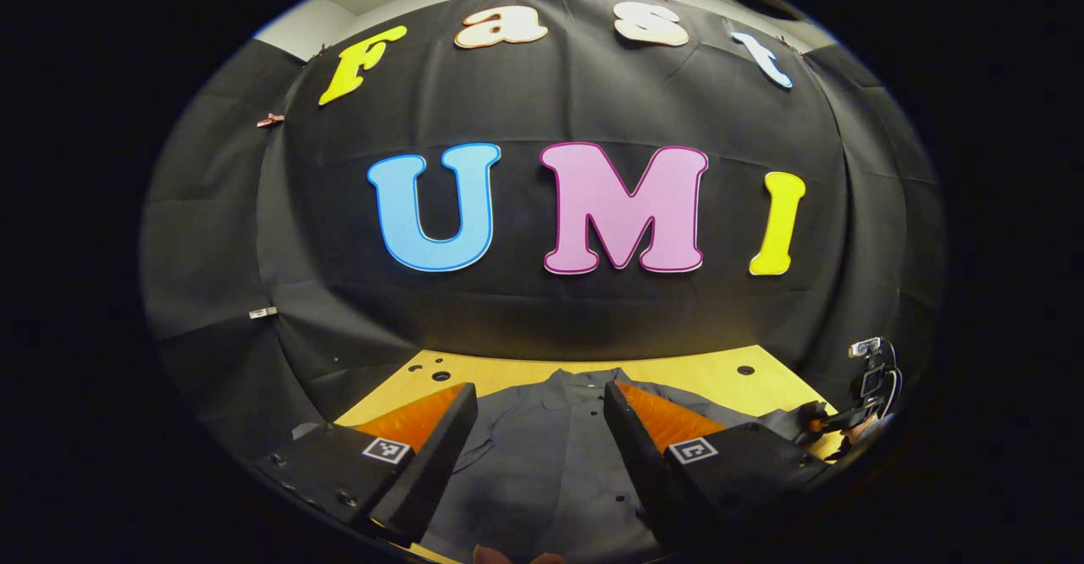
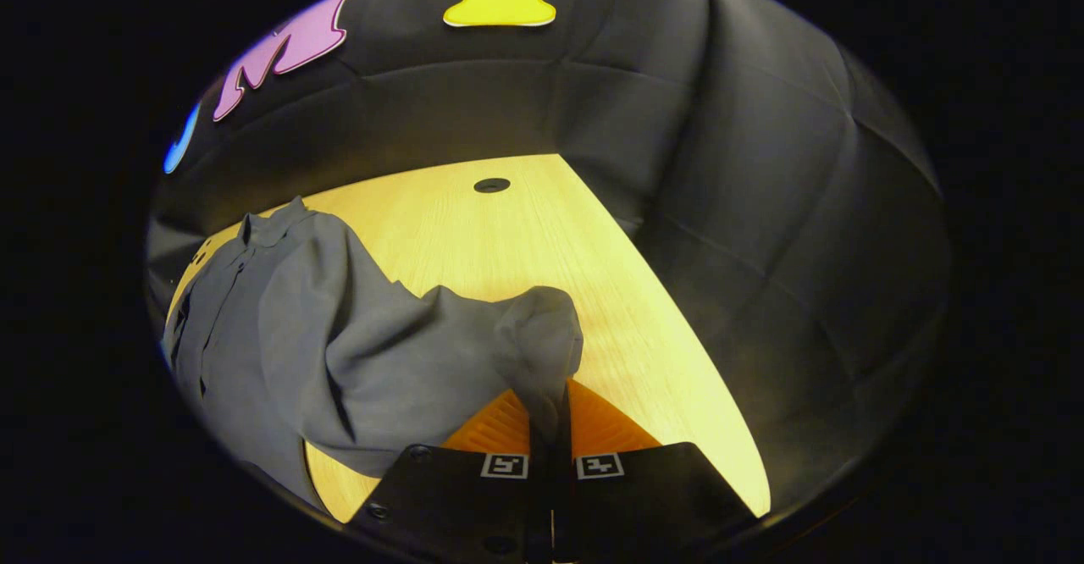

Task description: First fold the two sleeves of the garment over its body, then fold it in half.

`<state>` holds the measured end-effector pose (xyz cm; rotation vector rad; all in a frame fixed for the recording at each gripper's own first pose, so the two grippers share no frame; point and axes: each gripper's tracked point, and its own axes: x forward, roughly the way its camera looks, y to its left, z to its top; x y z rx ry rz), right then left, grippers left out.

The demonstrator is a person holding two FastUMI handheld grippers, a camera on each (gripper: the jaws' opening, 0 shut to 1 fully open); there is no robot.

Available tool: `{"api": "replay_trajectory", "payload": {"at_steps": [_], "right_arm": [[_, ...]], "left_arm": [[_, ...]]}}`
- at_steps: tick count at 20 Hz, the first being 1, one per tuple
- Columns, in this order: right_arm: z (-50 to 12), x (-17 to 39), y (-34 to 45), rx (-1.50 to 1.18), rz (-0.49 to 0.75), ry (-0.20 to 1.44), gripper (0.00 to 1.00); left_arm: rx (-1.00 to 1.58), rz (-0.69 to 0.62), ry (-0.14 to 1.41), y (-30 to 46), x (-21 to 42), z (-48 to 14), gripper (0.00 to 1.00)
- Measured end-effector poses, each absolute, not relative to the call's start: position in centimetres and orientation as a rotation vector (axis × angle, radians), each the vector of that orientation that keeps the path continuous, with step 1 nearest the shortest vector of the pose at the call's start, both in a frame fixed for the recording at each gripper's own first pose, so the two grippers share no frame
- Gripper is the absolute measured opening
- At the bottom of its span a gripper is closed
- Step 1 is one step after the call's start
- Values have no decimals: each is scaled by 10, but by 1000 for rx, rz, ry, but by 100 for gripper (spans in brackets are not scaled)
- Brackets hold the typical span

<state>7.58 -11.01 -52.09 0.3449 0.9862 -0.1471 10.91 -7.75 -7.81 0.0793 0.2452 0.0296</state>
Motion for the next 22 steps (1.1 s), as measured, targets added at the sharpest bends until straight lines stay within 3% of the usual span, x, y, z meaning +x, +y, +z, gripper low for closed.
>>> {"api": "replay_trajectory", "payload": {"at_steps": [8, 22], "right_arm": [[-430, 58, -125, 301, -230, 871, 6], [-253, 54, -49, 276, -262, 654, 6]], "left_arm": [[49, -24, 227, -32, 101, -79, 95], [9, -125, 219, 53, 104, -80, 95]]}}
